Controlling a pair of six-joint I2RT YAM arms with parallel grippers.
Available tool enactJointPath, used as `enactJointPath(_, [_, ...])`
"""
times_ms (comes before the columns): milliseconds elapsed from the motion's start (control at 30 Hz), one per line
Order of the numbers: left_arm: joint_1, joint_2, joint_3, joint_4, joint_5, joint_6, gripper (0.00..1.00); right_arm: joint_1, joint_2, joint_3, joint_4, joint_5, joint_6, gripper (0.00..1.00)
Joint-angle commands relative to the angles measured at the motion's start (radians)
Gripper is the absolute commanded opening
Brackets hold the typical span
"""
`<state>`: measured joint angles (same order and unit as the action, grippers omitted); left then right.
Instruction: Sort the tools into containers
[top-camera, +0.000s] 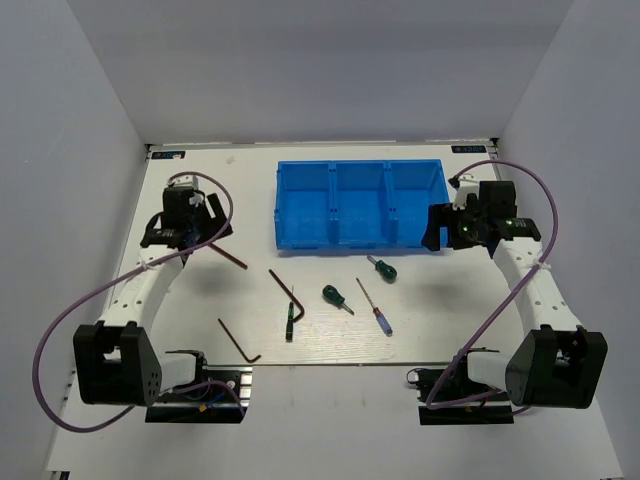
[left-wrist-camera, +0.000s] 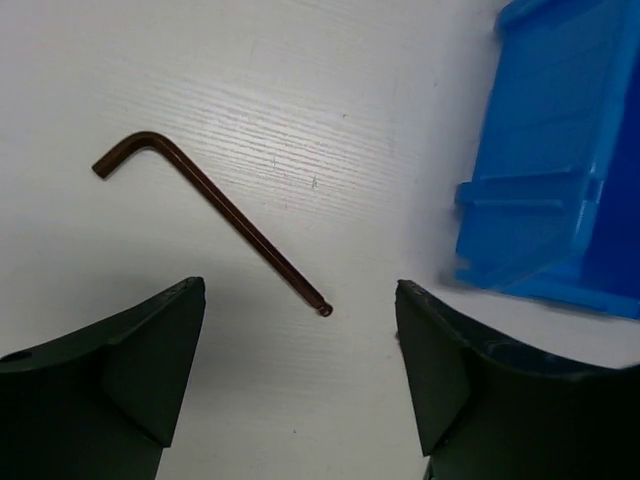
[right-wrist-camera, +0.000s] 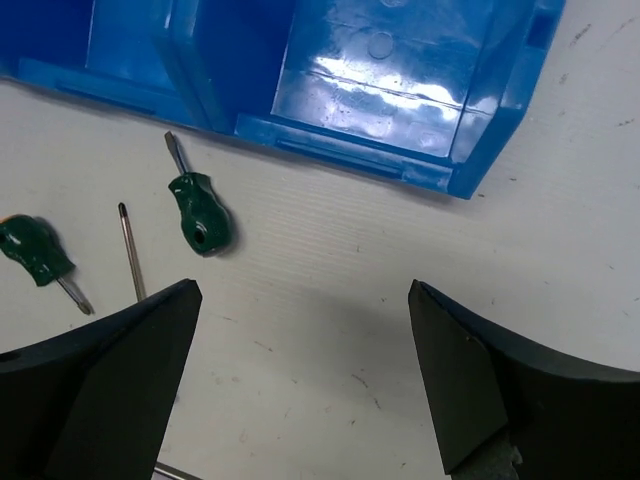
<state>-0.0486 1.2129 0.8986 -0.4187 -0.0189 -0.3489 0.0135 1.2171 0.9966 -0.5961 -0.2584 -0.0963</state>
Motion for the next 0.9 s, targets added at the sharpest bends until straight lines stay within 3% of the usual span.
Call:
enactJointPath(0, [0.000, 0.037, 0.040, -0.043, -0.012, -0.044, 0.85, -0.003, -0.013, -0.009, -0.017, -0.094, -0.077, 0.90])
enactJointPath(33, [0.000, 0.056, 0.055, -0.052, -0.022, -0.044, 0.70, -0.003, -0.022, -0.012, -0.037, -0.135, -0.113, 0.90])
enactJointPath(67, [-0.011, 0.094, 0.056, -0.052, -0.023, -0.044, 0.64, -0.003, -0.030, -0.015, -0.065, -0.230, -0.284, 0.90])
enactJointPath(100, [-0.011, 0.114, 0.071, -0.052, -0.023, -0.044, 0.57, -0.003, -0.034, -0.022, -0.098, -0.328, -0.321, 0.89])
enactJointPath(133, [-0.011, 0.134, 0.094, -0.061, -0.038, -0.044, 0.38, -0.001, -0.036, -0.029, -0.105, -0.403, -0.348, 0.51])
enactJointPath(167, [-0.020, 0.178, 0.115, -0.071, -0.061, -0.053, 0.29, -0.001, -0.031, -0.029, -0.105, -0.415, -0.349, 0.20])
enactJointPath(200, [-0.020, 0.203, 0.131, -0.083, -0.076, -0.067, 0.21, -0.001, -0.024, -0.024, -0.102, -0.416, -0.339, 0.00])
enactJointPath(233, [-0.020, 0.226, 0.146, -0.098, -0.091, -0.077, 0.08, 0.000, -0.010, -0.021, -0.096, -0.427, -0.324, 0.00])
enactJointPath(300, [-0.020, 0.275, 0.193, -0.142, -0.134, -0.097, 0.03, 0.006, 0.015, -0.010, -0.088, -0.409, -0.306, 0.00])
enactJointPath(333, [-0.020, 0.321, 0.204, -0.152, -0.144, -0.107, 0.03, 0.008, 0.030, 0.009, -0.100, -0.406, -0.309, 0.17])
enactJointPath(367, [-0.020, 0.344, 0.217, -0.152, -0.153, -0.119, 0.16, 0.009, 0.041, 0.013, -0.116, -0.404, -0.310, 0.33])
enactJointPath(433, [-0.020, 0.384, 0.247, -0.173, -0.179, -0.128, 0.41, 0.017, 0.048, 0.007, -0.129, -0.407, -0.329, 0.50])
enactJointPath(467, [-0.020, 0.423, 0.258, -0.173, -0.188, -0.137, 0.47, 0.019, 0.045, -0.001, -0.117, -0.407, -0.330, 0.62])
enactJointPath(567, [-0.030, 0.488, 0.319, -0.236, -0.248, -0.162, 0.64, 0.025, 0.039, -0.036, -0.099, -0.406, -0.319, 0.62])
enactJointPath(867, [-0.068, 0.642, 0.415, -0.315, -0.309, -0.280, 0.68, 0.031, 0.065, -0.055, -0.056, -0.406, -0.280, 0.65])
